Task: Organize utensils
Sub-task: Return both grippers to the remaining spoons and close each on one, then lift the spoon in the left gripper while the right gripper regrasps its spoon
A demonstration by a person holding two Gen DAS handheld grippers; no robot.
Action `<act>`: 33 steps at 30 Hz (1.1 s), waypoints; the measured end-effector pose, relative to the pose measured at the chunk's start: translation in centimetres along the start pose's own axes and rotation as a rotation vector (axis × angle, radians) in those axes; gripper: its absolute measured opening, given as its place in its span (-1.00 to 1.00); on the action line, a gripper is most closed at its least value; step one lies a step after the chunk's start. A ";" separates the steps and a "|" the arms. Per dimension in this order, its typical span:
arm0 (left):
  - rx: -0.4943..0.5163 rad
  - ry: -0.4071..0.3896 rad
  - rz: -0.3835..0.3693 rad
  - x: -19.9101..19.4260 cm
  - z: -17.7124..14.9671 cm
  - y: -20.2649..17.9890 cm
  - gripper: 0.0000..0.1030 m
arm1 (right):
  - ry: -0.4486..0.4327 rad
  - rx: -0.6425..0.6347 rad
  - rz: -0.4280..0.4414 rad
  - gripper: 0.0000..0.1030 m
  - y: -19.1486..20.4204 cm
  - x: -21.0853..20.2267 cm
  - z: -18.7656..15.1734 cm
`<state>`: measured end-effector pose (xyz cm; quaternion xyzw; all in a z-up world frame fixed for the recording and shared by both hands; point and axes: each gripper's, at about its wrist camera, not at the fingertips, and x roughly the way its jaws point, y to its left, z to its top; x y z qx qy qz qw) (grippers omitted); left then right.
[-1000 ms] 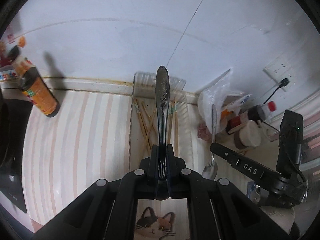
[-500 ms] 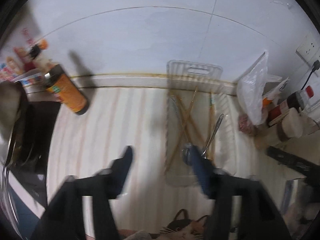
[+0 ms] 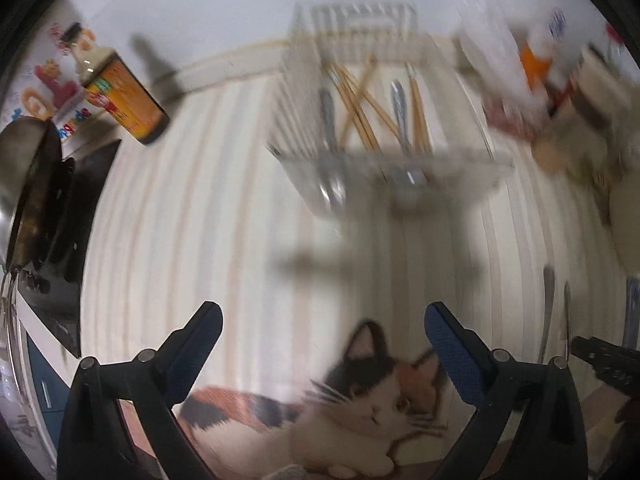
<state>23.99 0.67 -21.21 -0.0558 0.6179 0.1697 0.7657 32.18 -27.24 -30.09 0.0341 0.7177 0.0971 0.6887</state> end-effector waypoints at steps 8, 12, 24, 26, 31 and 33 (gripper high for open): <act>0.068 0.082 -0.070 0.8 -1.9 -5.2 0.99 | -0.027 -0.109 -0.132 -0.87 0.1 1.2 -2.4; 0.140 0.140 -0.187 1.3 -2.7 -10.3 0.98 | -0.032 -0.035 -0.138 -0.87 -3.5 0.2 -2.8; 0.306 0.208 -0.210 3.1 -4.8 -18.0 -0.94 | -0.028 0.058 -0.097 -0.86 -9.4 -1.9 -4.1; 0.295 0.205 -0.211 3.1 -4.9 -17.3 -0.95 | -0.025 0.053 -0.106 -0.86 -9.6 -1.8 -4.1; 0.243 0.202 -0.172 3.4 -5.5 -13.6 -0.96 | -0.010 0.026 -0.091 -0.87 -7.8 -1.8 -4.3; 0.215 0.207 -0.160 3.6 -5.5 -11.7 -0.96 | 0.001 -0.001 -0.069 -0.87 -6.2 -1.6 -4.6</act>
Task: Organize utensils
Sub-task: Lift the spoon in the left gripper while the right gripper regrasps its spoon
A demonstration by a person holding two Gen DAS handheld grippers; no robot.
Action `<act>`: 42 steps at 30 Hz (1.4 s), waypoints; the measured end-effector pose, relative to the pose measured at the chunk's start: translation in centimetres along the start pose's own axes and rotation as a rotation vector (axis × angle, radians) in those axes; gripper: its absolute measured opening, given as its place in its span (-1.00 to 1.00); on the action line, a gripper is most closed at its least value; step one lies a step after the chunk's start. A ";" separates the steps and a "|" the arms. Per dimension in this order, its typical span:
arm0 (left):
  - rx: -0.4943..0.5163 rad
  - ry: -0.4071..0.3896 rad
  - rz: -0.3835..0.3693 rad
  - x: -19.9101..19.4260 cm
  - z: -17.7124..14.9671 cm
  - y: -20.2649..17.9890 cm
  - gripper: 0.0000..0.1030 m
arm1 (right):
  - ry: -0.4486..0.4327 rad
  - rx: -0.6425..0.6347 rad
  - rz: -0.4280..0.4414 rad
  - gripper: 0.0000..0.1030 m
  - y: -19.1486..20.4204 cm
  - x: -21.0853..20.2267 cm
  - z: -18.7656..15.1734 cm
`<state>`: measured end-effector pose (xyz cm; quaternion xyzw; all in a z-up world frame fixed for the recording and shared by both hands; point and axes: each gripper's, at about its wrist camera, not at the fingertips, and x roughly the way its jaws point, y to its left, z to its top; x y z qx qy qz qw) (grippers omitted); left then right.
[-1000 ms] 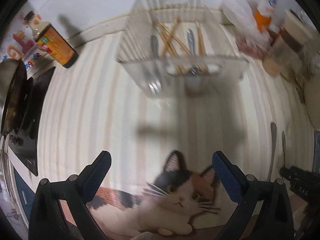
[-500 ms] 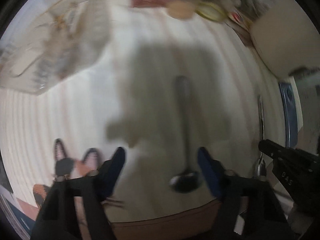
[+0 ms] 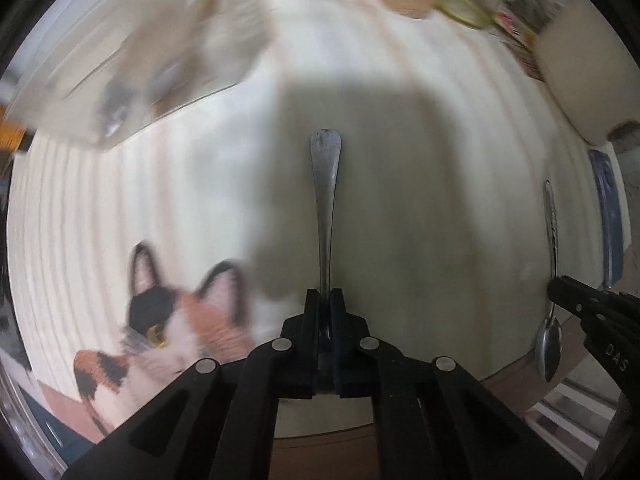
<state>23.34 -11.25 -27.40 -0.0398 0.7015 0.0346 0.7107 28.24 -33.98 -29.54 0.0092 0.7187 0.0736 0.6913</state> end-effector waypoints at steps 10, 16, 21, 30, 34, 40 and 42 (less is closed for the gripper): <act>-0.204 0.020 0.000 -0.3 -4.1 11.1 -0.95 | 0.029 -0.179 0.084 -0.87 12.0 0.7 -0.2; -0.215 0.012 -0.040 -0.4 -4.2 12.6 -0.88 | 0.032 -0.257 0.007 -0.86 15.6 0.9 1.0; -0.228 0.006 -0.070 -0.3 -3.7 13.3 -0.87 | 0.051 -0.241 0.018 -0.86 15.1 0.7 2.3; -0.223 0.000 -0.077 0.2 -2.1 13.9 -0.87 | 0.047 -0.227 0.010 -0.86 15.3 1.9 1.6; -0.219 -0.005 -0.073 0.2 -2.4 13.4 -0.95 | 0.044 -0.240 -0.001 -0.88 15.4 2.2 1.2; -0.208 -0.021 -0.050 -0.1 -2.8 12.4 -0.96 | 0.015 -0.238 -0.018 -0.87 15.6 2.1 0.6; -0.211 -0.032 -0.045 -0.6 -2.9 12.5 -0.96 | 0.011 -0.224 0.000 -0.90 15.7 2.0 0.2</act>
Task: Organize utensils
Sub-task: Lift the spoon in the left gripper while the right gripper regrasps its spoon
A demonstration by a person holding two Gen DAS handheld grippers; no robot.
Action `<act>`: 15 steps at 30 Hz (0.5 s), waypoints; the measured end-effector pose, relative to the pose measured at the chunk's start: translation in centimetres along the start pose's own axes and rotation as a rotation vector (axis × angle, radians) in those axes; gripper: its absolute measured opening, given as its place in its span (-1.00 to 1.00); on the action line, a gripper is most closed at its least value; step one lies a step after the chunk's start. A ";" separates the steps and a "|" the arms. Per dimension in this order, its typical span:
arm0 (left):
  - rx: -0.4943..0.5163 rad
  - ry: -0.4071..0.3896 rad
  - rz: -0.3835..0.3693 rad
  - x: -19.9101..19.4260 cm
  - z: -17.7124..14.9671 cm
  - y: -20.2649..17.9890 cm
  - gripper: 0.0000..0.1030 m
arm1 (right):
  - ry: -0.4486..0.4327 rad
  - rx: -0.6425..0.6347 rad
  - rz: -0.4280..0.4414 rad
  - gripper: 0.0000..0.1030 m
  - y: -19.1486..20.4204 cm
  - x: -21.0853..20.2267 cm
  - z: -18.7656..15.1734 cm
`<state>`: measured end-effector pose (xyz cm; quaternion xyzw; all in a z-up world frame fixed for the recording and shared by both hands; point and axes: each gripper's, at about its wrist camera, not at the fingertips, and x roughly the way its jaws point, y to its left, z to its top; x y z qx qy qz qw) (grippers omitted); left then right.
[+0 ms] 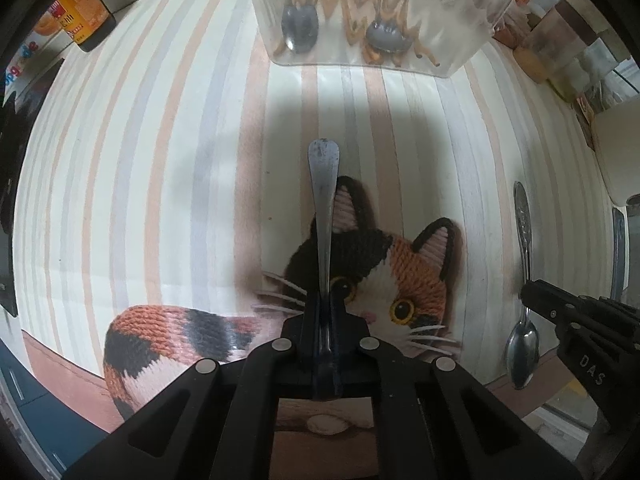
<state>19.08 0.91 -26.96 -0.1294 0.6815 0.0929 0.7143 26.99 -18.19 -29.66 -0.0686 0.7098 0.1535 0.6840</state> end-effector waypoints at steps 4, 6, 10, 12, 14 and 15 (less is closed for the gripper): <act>-0.004 -0.032 0.007 -1.3 0.0 0.1 -0.96 | -0.026 0.003 0.025 -1.00 0.4 -1.0 -0.2; -0.007 -0.051 0.006 -2.2 0.0 0.2 -0.96 | -0.039 0.002 0.033 -1.00 0.6 -1.6 -0.1; -0.009 -0.080 0.006 -3.6 0.1 0.2 -0.96 | -0.048 0.004 0.049 -1.00 0.9 -2.4 0.1; -0.009 -0.092 0.006 -4.2 0.1 0.3 -0.96 | -0.057 0.008 0.059 -1.00 1.0 -2.8 0.0; -0.014 -0.105 0.003 -4.9 0.1 0.5 -0.96 | -0.068 0.014 0.076 -1.00 1.1 -3.3 -0.4; -0.015 -0.108 0.002 -5.2 0.0 0.7 -0.96 | -0.074 0.012 0.083 -1.00 1.1 -3.7 -0.5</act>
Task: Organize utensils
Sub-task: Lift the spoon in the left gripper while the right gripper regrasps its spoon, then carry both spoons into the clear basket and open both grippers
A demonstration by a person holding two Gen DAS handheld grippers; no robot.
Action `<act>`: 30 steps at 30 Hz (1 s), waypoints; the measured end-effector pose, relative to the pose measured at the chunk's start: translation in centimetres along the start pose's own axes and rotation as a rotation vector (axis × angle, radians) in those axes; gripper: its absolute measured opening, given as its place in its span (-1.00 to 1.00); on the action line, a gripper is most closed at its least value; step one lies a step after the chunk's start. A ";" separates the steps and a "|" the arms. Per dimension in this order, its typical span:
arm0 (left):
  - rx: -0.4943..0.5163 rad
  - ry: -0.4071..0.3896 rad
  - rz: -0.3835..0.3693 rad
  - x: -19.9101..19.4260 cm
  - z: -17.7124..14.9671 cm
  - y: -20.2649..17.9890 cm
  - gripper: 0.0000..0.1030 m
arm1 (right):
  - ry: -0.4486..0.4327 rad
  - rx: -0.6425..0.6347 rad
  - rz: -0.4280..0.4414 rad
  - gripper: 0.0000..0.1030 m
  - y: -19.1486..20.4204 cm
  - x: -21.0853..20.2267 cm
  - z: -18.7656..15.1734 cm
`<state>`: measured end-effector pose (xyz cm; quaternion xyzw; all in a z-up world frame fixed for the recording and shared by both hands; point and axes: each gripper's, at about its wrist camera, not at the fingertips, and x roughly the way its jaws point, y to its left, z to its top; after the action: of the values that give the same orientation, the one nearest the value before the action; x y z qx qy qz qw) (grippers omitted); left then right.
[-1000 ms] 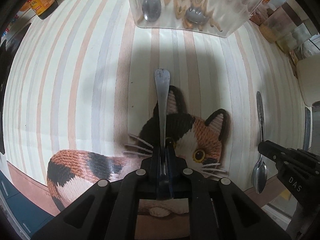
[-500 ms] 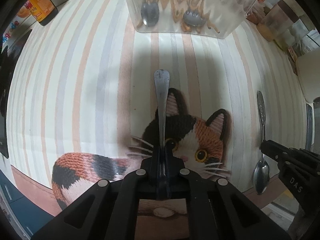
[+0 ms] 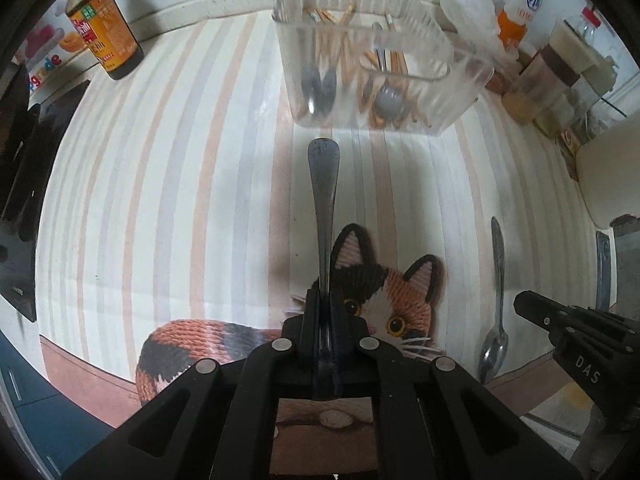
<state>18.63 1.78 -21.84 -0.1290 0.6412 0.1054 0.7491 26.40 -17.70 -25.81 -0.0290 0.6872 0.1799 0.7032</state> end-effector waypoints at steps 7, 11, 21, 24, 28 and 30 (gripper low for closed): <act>-0.010 -0.034 0.003 -2.0 0.2 0.6 -0.96 | -0.049 0.014 0.045 -1.00 -0.3 -2.3 0.3; -0.023 -0.020 0.019 -1.0 0.0 1.5 -0.96 | 0.007 0.064 0.049 -0.78 -1.7 -0.9 0.7; -0.042 0.034 0.037 1.5 -0.7 2.3 -0.96 | 0.075 0.019 -0.066 -0.86 -0.6 4.2 0.2; -0.050 0.027 0.035 1.3 -0.8 2.5 -0.96 | 0.069 0.002 -0.088 -0.86 -0.2 4.1 0.1; -0.058 0.009 0.035 0.6 -0.6 2.9 -0.96 | 0.050 0.004 -0.077 -0.87 -0.1 3.3 0.0; -0.058 -0.005 0.036 0.1 -0.6 3.0 -0.96 | 0.035 -0.001 -0.069 -0.87 0.0 2.5 0.0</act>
<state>17.10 4.40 -22.22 -0.1388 0.6382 0.1378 0.7446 26.37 -17.14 -28.25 -0.0560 0.6980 0.1554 0.6968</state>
